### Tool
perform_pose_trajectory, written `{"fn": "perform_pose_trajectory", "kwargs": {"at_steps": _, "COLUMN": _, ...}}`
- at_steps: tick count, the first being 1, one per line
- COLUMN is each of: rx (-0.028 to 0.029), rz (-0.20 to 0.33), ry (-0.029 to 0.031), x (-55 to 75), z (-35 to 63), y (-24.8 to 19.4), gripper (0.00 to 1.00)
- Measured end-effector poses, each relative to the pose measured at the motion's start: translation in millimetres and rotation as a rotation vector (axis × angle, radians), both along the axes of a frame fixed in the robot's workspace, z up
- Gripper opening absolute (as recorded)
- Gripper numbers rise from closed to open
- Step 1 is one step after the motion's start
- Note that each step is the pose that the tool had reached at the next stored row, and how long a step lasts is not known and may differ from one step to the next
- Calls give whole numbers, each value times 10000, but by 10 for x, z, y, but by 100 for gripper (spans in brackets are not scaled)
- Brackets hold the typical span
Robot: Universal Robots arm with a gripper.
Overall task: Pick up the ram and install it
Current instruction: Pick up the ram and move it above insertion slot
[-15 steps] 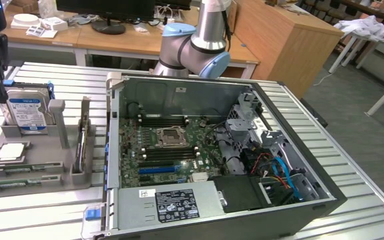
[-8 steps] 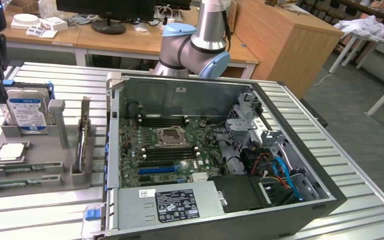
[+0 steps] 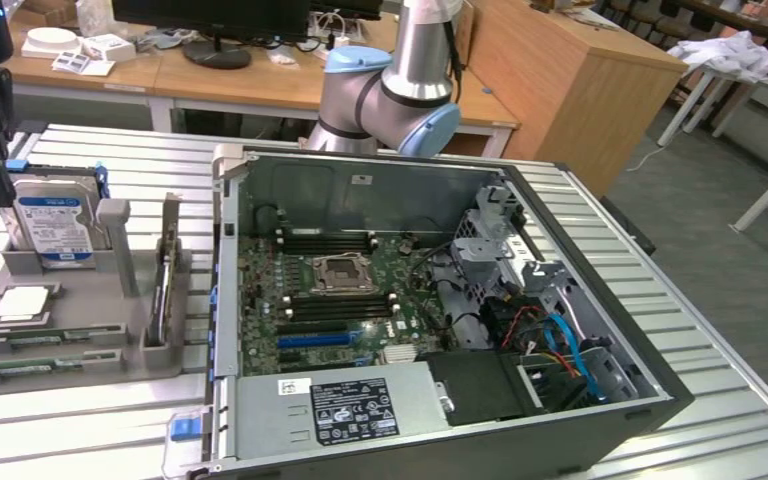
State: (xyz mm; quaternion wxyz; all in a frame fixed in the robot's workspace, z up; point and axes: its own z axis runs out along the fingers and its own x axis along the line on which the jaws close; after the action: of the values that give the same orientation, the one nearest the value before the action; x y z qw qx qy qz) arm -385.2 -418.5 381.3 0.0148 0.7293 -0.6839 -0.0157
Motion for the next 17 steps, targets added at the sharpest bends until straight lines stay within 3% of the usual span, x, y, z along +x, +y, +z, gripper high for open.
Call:
{"fn": "perform_pose_trajectory", "kwargs": {"at_steps": 9, "rx": 0, "rz": 0, "ry": 0, "x": 0, "z": -140, "y": 0, "gripper": 11}}
{"fn": "perform_pose_trajectory", "kwargs": {"at_steps": 17, "rx": -1, "rz": 1, "ry": 0, "x": 0, "z": -146, "y": 0, "gripper": 11}}
